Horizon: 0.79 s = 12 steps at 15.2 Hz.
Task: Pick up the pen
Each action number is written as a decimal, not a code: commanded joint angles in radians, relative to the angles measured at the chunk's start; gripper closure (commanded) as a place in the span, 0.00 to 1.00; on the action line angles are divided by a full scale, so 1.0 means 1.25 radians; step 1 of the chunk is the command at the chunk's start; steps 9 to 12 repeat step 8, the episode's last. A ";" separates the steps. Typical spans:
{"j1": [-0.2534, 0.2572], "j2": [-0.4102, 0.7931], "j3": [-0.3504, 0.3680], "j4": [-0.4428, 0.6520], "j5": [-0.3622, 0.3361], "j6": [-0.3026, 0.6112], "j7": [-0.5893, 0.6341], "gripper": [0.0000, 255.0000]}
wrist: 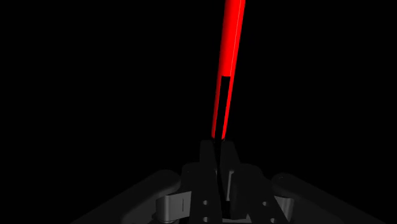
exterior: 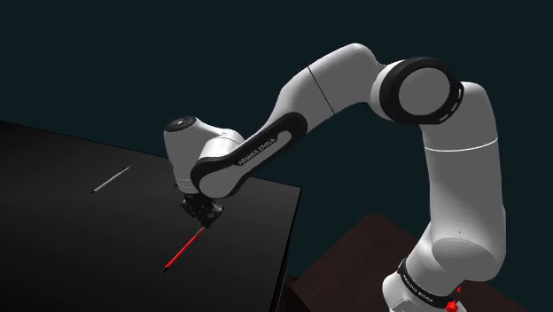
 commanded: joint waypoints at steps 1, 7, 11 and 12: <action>-0.005 -0.015 0.007 0.000 0.010 -0.014 -0.005 1.00; -0.014 -0.046 0.021 0.014 0.033 -0.054 -0.021 1.00; -0.014 -0.046 0.021 0.014 0.033 -0.054 -0.021 1.00; -0.014 -0.046 0.021 0.014 0.033 -0.054 -0.021 1.00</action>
